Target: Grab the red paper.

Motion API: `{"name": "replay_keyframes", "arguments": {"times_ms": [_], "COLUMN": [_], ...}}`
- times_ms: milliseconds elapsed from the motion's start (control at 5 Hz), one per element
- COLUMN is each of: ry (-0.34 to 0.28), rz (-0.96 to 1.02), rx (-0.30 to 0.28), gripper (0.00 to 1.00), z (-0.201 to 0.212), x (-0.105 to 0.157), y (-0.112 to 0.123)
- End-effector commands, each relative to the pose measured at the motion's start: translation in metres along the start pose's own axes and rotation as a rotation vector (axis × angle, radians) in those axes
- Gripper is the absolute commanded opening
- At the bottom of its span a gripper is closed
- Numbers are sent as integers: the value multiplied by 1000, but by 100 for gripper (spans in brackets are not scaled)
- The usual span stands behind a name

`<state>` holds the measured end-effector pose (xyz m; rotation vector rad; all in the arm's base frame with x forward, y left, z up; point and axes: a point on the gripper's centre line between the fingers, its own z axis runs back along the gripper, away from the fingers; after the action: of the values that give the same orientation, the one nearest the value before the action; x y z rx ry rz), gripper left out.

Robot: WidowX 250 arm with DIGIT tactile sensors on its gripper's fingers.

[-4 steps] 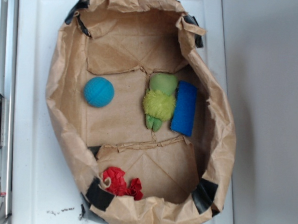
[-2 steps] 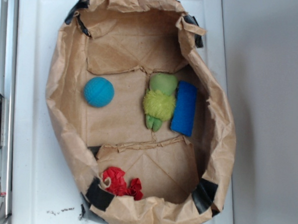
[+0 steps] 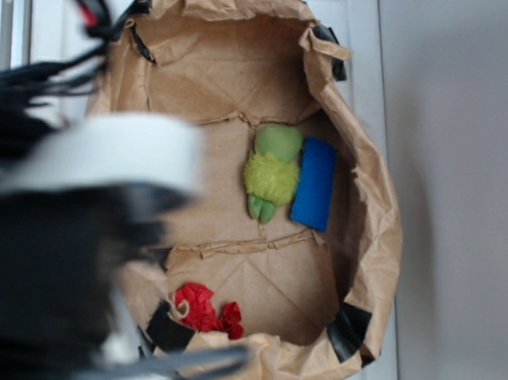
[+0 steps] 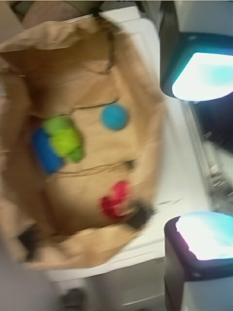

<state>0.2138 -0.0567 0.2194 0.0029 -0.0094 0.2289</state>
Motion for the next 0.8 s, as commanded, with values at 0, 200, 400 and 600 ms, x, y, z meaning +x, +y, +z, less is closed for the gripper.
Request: {"name": "replay_keyframes", "arguments": {"times_ms": [0, 200, 400, 600], "ry": [-26, -26, -26, 18], "rz": [233, 233, 233, 307], "rx": [-22, -22, -22, -33], "gripper": [100, 100, 100, 100], "z": [-4, -4, -4, -28], "x": [43, 43, 43, 71], "y": [-6, -6, -6, -4]}}
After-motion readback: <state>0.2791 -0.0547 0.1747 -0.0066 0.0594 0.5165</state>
